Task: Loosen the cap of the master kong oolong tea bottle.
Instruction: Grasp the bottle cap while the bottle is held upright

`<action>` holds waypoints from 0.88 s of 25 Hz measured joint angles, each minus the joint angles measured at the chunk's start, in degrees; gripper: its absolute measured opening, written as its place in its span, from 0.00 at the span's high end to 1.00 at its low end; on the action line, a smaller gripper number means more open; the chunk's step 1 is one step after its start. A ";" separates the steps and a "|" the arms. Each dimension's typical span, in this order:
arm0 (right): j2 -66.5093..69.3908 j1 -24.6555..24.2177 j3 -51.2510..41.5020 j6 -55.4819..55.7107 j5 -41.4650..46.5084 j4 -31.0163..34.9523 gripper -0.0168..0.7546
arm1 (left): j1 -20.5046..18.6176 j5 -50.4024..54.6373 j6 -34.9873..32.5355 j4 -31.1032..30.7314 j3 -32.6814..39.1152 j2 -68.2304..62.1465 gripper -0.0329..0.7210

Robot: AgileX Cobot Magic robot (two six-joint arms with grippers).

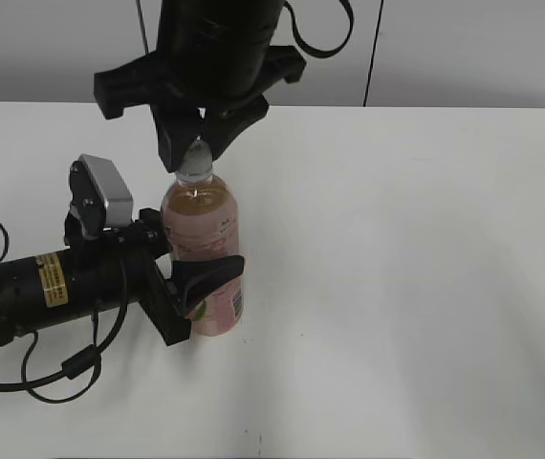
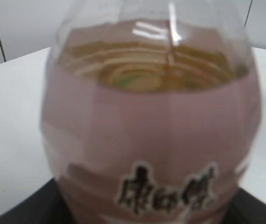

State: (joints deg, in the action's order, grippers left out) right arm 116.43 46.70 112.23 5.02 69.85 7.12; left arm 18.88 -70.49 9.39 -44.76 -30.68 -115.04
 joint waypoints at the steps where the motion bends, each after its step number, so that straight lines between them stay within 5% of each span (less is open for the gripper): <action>1: 0.00 0.00 0.00 -2.00 0.00 0.05 0.62 | 0.00 0.00 0.00 0.00 0.00 0.00 0.42; 4: 0.00 0.00 0.00 -11.49 0.00 0.24 0.62 | 0.00 0.00 0.00 0.00 0.03 0.00 0.42; 12: 0.00 0.00 0.00 -58.49 0.23 1.03 0.62 | 0.00 0.00 -0.04 0.33 0.03 0.00 0.50; 22: 0.00 0.00 0.00 -64.46 0.23 2.22 0.61 | 0.00 0.05 -0.68 0.10 0.07 0.00 0.57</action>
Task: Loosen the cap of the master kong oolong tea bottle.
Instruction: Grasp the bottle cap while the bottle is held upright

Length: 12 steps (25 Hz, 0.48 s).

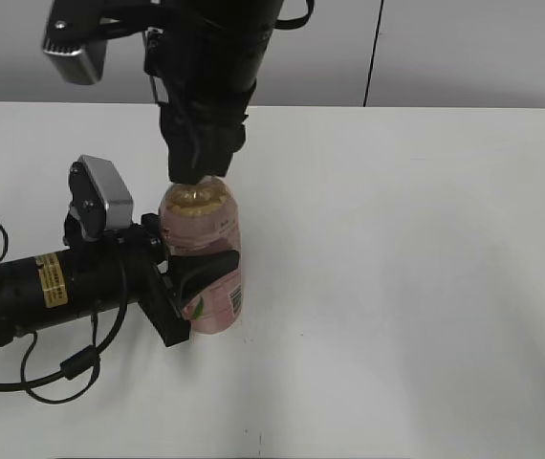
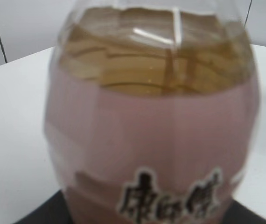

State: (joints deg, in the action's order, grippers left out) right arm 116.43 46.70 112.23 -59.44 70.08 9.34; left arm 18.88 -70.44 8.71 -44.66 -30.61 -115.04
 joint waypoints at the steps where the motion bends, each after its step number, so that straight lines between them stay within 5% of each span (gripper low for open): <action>1: 0.00 0.00 0.04 0.56 0.00 0.14 0.58 | 0.00 0.00 0.00 0.00 0.00 0.00 0.57; 7: 0.02 0.00 4.85 13.48 0.05 1.40 0.31 | 0.00 0.18 0.05 0.61 0.00 0.00 0.59; 12: 0.02 0.00 10.54 36.58 0.05 1.59 0.25 | 0.00 0.20 0.05 0.61 0.00 0.00 0.59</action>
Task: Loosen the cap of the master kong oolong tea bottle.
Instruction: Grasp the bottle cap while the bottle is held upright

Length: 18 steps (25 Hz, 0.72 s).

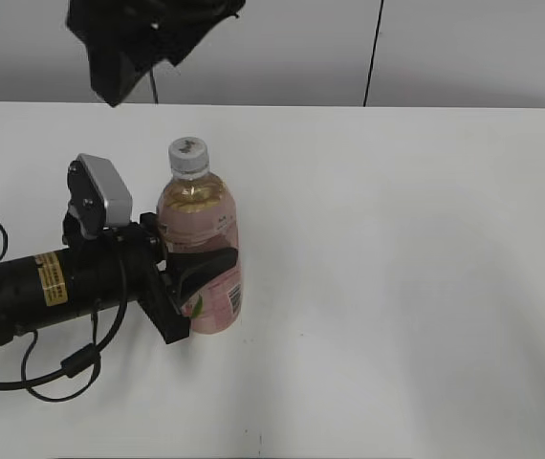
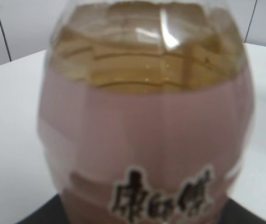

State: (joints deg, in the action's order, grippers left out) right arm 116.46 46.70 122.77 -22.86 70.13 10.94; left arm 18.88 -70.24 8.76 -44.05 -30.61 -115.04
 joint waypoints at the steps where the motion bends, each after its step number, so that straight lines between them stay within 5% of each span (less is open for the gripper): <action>1: 0.00 0.00 0.19 5.83 -0.05 -0.68 0.25 | 0.00 0.00 0.00 0.00 0.00 0.00 0.59; 6: 0.00 0.00 0.13 27.12 0.01 -2.60 0.24 | 0.00 0.05 0.00 0.00 0.00 0.00 0.59; 18: 0.00 0.00 -8.31 33.13 -0.01 -4.39 0.24 | 0.00 0.05 0.00 0.00 0.00 0.00 0.59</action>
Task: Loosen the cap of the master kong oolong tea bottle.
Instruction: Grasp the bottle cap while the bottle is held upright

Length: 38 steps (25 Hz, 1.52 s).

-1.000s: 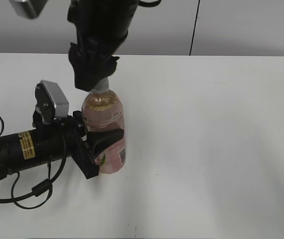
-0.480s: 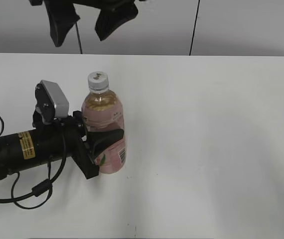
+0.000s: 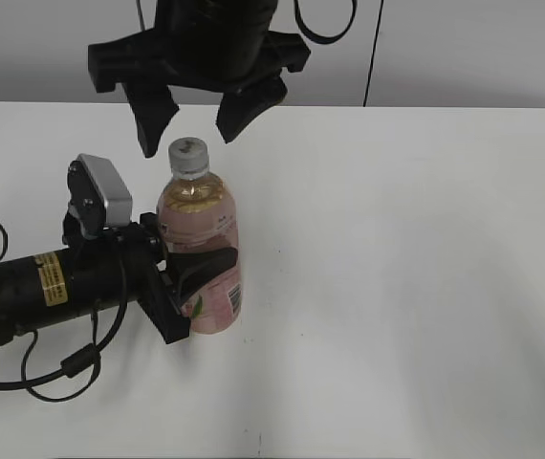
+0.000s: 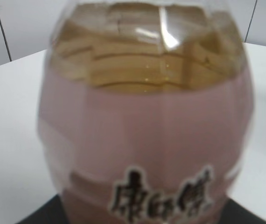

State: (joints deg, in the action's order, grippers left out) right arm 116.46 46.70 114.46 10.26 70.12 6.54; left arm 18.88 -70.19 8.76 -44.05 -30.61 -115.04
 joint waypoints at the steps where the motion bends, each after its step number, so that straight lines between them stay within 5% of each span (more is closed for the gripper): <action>1: 0.00 0.00 0.00 0.10 0.00 0.00 0.25 | 0.00 0.00 0.00 0.00 0.00 0.00 0.59; 16: 0.00 0.00 -2.10 0.41 0.00 1.05 0.40 | 0.00 0.00 0.00 0.00 0.00 0.00 0.59; 21: 0.00 0.00 -2.10 -3.45 0.00 0.87 0.62 | 0.00 0.00 0.00 0.05 0.00 0.00 0.59; 25: 0.00 0.00 -2.10 -17.02 0.00 0.87 0.62 | 0.00 0.00 0.00 0.02 0.00 0.00 0.59; 33: 0.00 0.00 -2.10 -67.69 -0.05 0.72 0.62 | 0.00 0.00 -0.05 -0.04 0.00 0.00 0.59; 38: 0.00 0.00 -2.10 -75.43 0.00 0.67 0.62 | 0.00 0.00 -0.15 -0.04 0.00 0.00 0.59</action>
State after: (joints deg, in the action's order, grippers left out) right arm 116.46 46.70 112.37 -65.16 70.12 7.21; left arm 18.88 -70.19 8.62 -44.10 -30.61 -115.04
